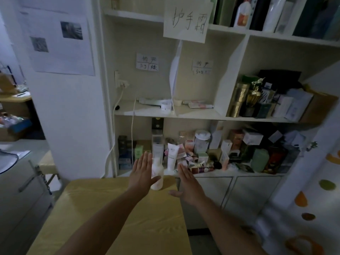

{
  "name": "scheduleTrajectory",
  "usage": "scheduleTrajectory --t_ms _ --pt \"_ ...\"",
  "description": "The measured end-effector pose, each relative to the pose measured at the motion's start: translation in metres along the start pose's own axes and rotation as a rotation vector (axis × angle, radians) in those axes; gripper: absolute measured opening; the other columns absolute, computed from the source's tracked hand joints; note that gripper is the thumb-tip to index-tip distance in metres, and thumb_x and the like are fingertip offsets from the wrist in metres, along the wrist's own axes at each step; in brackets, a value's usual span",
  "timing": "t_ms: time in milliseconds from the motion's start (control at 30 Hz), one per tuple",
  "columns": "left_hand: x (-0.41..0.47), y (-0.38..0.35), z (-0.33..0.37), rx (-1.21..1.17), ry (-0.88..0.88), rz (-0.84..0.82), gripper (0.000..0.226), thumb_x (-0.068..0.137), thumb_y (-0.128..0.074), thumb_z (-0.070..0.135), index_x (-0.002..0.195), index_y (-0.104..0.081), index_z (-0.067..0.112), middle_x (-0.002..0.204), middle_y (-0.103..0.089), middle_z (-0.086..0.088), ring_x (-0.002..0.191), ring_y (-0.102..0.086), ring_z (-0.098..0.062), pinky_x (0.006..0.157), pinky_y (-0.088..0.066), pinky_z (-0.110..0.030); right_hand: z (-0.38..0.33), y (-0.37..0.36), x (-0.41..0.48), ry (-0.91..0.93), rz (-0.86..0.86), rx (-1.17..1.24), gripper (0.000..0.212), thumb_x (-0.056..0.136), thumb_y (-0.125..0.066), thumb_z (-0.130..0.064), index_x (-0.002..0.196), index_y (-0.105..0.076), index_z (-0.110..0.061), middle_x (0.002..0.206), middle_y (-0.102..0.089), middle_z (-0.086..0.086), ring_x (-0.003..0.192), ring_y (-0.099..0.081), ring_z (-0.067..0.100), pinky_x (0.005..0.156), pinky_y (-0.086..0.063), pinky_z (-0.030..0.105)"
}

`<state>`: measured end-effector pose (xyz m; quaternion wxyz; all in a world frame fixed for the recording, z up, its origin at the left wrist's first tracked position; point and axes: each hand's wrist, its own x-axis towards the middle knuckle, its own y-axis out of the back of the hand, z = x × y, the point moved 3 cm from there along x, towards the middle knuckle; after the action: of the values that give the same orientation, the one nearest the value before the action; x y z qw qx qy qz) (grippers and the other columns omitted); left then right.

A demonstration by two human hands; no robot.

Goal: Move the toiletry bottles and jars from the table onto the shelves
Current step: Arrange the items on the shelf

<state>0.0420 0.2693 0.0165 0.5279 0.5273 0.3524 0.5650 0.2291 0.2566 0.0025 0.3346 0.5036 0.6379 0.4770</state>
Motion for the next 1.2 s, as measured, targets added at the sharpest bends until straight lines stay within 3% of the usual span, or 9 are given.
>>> scheduleTrajectory --t_ms 300,533,633,733,833,900,1033,1100,1200 --pt "0.089 -0.052 -0.047 -0.103 -0.009 -0.107 0.106 0.086 -0.049 0.062 0.147 0.021 0.011 0.157 0.021 -0.006 0.145 0.018 -0.02 0.116 0.009 -0.034 0.013 -0.037 0.088 -0.247 0.027 0.218 0.121 0.073 -0.07 -0.055 0.148 0.016 -0.015 0.157 0.017 -0.001 0.146 0.008 0.014 0.117 -0.011 0.029" --pt "0.133 -0.101 -0.048 -0.248 -0.049 -0.261 0.119 0.077 -0.062 0.062 0.147 0.02 0.013 0.157 0.019 -0.004 0.147 0.01 -0.022 0.12 -0.003 -0.038 0.036 -0.068 0.133 -0.435 -0.039 0.424 0.133 0.062 -0.086 -0.032 0.148 0.014 -0.017 0.158 0.011 0.002 0.146 0.002 0.019 0.117 -0.013 0.033" --pt "0.141 -0.117 -0.047 -0.319 -0.04 -0.264 0.115 0.076 -0.068 0.055 0.151 0.01 0.016 0.16 0.006 -0.002 0.147 -0.007 -0.024 0.117 -0.018 -0.043 0.036 -0.08 0.146 -0.472 -0.132 0.543 0.129 0.062 -0.086 -0.019 0.15 0.009 -0.022 0.157 -0.009 0.0 0.144 -0.014 0.022 0.114 -0.025 0.037" --pt "0.142 -0.121 -0.046 -0.387 -0.032 -0.213 0.094 0.078 -0.073 0.039 0.149 -0.017 0.015 0.153 -0.021 -0.004 0.135 -0.034 -0.025 0.102 -0.039 -0.039 0.033 -0.099 0.158 -0.484 -0.202 0.567 0.131 0.058 -0.087 -0.02 0.145 0.008 -0.043 0.155 -0.019 -0.001 0.14 -0.025 0.025 0.107 -0.037 0.045" --pt "0.145 -0.124 -0.051 -0.468 -0.025 -0.132 0.063 0.08 -0.071 0.03 0.133 -0.04 0.016 0.133 -0.041 -0.004 0.114 -0.053 -0.027 0.083 -0.05 -0.037 0.022 -0.116 0.162 -0.479 -0.304 0.628 0.116 0.068 -0.081 -0.009 0.15 -0.001 -0.029 0.155 -0.02 0.002 0.139 -0.028 0.027 0.105 -0.039 0.042" --pt "0.145 -0.127 -0.057 -0.575 0.004 -0.111 0.069 0.079 -0.073 0.025 0.137 -0.038 0.02 0.134 -0.04 -0.004 0.112 -0.055 -0.026 0.081 -0.052 -0.039 0.019 -0.125 0.162 -0.493 -0.287 0.68 0.111 0.07 -0.079 -0.005 0.151 -0.005 -0.024 0.155 -0.023 0.001 0.139 -0.027 0.025 0.106 -0.036 0.04" --pt "0.143 -0.14 -0.075 -0.879 0.214 -0.16 0.106 0.066 -0.085 0.023 0.148 -0.019 0.023 0.148 -0.03 -0.006 0.122 -0.047 -0.022 0.091 -0.049 -0.041 0.02 -0.13 0.164 -0.539 -0.208 0.724 0.102 0.067 -0.08 -0.006 0.149 -0.02 -0.024 0.149 -0.035 0.0 0.136 -0.034 0.023 0.104 -0.04 0.04" --pt "0.138 -0.153 -0.079 -0.912 0.229 -0.289 0.093 0.065 -0.086 0.022 0.141 -0.034 0.017 0.14 -0.044 -0.008 0.118 -0.05 -0.022 0.088 -0.045 -0.031 0.02 -0.132 0.165 -0.535 -0.221 0.737 0.097 0.067 -0.079 -0.005 0.146 -0.027 -0.025 0.145 -0.04 0.0 0.133 -0.038 0.024 0.102 -0.044 0.045" --pt "0.128 -0.169 -0.08 -0.916 0.207 -0.375 0.076 0.068 -0.083 0.014 0.133 -0.044 0.014 0.127 -0.055 -0.007 0.114 -0.052 -0.023 0.087 -0.044 -0.032 0.023 -0.138 0.168 -0.535 -0.218 0.761 0.091 0.069 -0.077 -0.004 0.144 -0.03 -0.022 0.144 -0.04 0.0 0.132 -0.039 0.025 0.101 -0.043 0.042"
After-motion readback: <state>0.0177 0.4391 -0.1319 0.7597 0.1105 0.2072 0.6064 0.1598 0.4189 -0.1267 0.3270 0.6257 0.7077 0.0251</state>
